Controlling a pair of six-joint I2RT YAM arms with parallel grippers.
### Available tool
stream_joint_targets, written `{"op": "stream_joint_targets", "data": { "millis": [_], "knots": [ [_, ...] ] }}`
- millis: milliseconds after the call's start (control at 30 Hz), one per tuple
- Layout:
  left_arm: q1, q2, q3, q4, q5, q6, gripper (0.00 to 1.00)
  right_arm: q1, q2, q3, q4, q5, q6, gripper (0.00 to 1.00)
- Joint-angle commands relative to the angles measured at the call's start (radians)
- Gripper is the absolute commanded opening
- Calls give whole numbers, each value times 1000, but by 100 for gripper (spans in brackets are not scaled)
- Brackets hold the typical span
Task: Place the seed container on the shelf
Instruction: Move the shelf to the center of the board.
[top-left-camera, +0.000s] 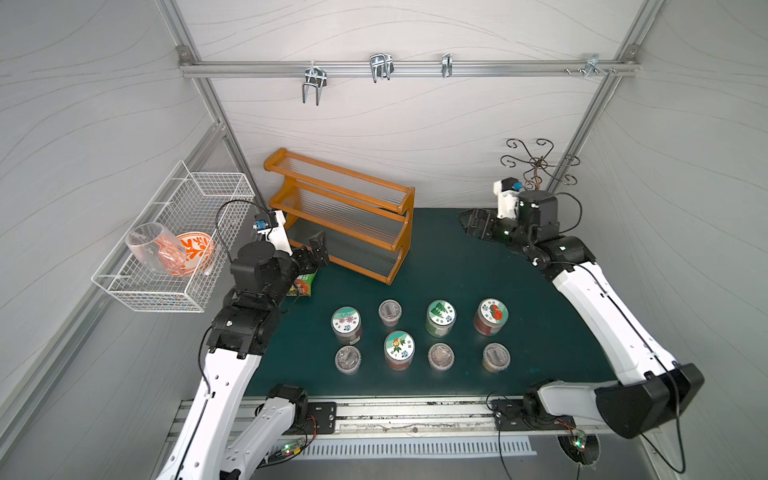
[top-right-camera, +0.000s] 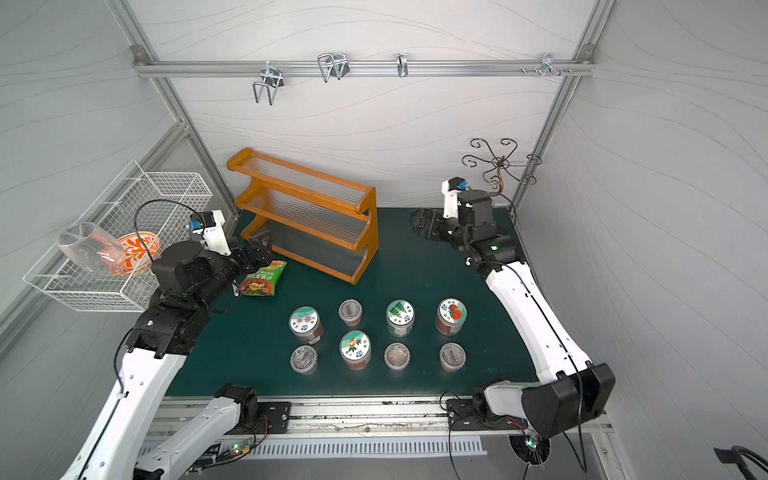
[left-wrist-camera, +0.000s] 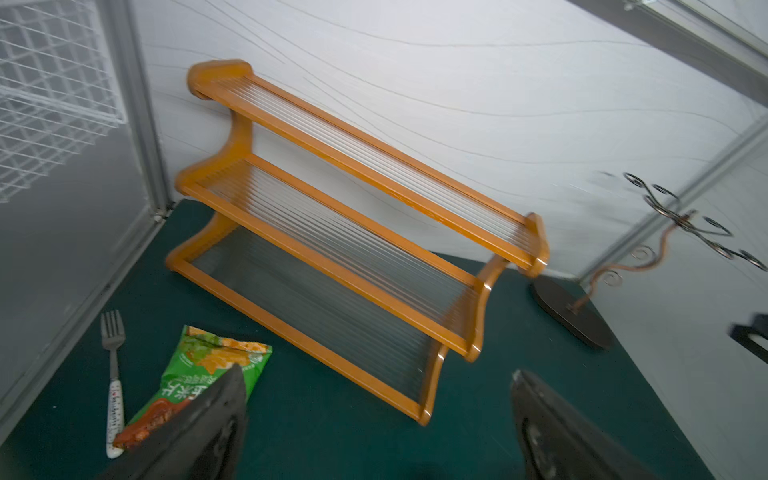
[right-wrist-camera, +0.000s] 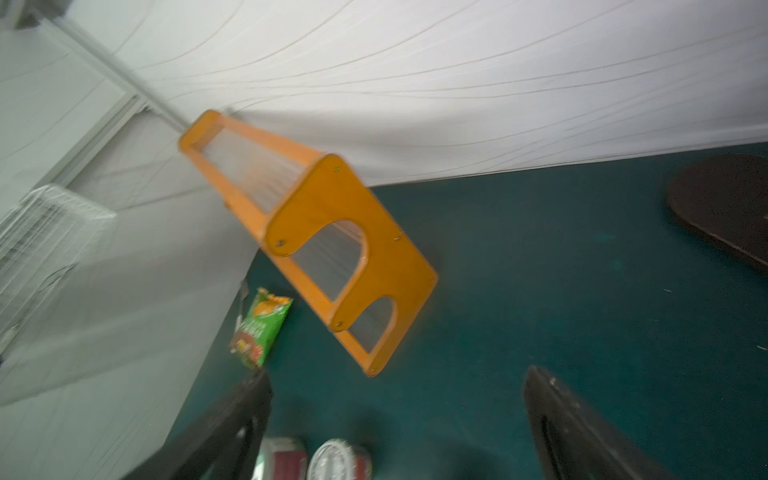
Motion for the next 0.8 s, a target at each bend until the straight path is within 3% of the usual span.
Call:
{"op": "stream_joint_targets", "data": {
  "millis": [0,400,767],
  "knots": [
    [1,4,106,-241,164,32,100,98,85,88,-95,72,24,99],
    [0,-43,121,-310,268,50,100,291,421,439,-129,276,-37,99],
    [1,-45,123,-319,256,62,100,297,599,607,-98,389,-62,84]
  ]
}}
